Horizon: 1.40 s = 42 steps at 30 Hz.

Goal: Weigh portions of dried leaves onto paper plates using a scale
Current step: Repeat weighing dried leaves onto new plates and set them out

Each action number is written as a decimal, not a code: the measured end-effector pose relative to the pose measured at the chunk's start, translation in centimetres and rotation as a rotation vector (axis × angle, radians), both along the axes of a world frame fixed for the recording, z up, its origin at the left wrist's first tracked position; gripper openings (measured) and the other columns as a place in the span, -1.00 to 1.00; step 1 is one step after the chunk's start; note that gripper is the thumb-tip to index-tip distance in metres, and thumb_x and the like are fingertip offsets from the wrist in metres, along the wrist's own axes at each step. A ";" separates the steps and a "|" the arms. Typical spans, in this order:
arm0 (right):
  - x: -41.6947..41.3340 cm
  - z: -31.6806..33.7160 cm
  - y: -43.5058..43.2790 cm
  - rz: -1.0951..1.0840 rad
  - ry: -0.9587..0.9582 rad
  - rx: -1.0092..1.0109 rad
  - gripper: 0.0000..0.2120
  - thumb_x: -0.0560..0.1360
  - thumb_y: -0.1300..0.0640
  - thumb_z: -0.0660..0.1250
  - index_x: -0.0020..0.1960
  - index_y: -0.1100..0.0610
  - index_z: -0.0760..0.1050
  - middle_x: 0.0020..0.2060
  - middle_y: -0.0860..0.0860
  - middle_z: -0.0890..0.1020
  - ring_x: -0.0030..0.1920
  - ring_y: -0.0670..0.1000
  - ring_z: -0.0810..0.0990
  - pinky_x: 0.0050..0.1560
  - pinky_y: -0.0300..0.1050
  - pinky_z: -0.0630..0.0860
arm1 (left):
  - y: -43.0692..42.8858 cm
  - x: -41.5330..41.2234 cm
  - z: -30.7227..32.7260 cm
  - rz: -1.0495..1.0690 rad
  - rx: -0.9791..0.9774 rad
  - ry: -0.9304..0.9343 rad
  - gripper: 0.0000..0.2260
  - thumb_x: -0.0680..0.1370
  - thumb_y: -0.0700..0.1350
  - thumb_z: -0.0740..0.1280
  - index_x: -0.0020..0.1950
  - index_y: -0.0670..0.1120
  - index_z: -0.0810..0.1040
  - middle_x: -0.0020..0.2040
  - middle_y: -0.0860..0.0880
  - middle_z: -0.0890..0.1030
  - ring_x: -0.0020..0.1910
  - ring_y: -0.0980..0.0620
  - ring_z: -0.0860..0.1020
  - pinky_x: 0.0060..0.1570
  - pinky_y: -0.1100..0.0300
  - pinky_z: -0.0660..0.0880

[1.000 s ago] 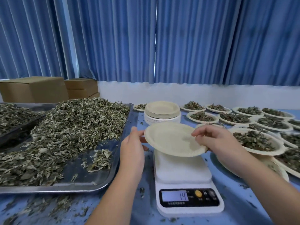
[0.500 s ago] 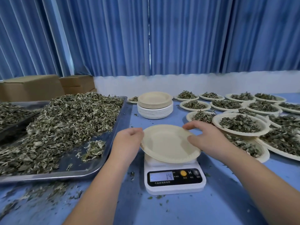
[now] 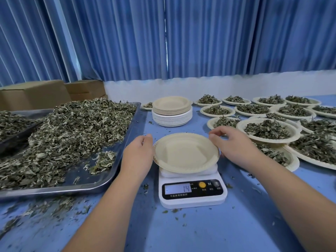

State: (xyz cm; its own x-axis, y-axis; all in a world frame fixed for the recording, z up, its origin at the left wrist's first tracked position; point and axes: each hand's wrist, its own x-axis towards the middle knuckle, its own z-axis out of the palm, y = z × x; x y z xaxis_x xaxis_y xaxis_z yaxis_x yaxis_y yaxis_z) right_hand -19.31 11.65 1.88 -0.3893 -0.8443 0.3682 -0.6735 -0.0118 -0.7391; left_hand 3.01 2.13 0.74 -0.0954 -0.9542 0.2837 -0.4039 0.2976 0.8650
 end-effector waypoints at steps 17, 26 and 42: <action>0.6 0.0 -0.4 -0.152 0.071 -0.104 -0.81 0.58 -0.01 0.26 -0.19 -0.02 0.50 -0.23 -0.17 0.45 -0.22 -0.21 0.41 -0.20 -0.15 0.21 | 0.8 0.7 1.5 0.010 -0.048 0.074 -0.82 0.62 0.02 0.17 -0.09 0.04 0.51 -0.14 0.04 0.55 -0.17 0.06 0.49 -0.24 0.12 0.37; 0.8 0.0 -0.2 -0.176 0.070 -0.111 -0.83 0.58 -0.01 0.23 -0.16 -0.01 0.50 -0.18 -0.10 0.51 -0.18 -0.19 0.43 -0.16 -0.12 0.26 | -0.5 2.1 2.4 0.069 -0.092 0.052 -0.81 0.58 -0.12 0.19 0.07 0.03 0.57 -0.14 0.00 0.51 -0.40 0.12 0.37 -0.41 0.22 0.39; 0.0 -0.3 -1.6 -0.151 -0.007 -0.151 -0.70 0.56 -0.07 0.24 0.20 0.07 0.49 -0.16 -0.10 0.55 -0.16 -0.10 0.52 -0.14 -0.08 0.39 | -13.0 11.0 2.6 -0.010 0.128 -1.141 -0.35 0.59 0.32 -0.08 0.59 0.01 0.09 0.60 -0.14 -0.03 0.55 -0.21 0.05 0.50 -0.19 0.05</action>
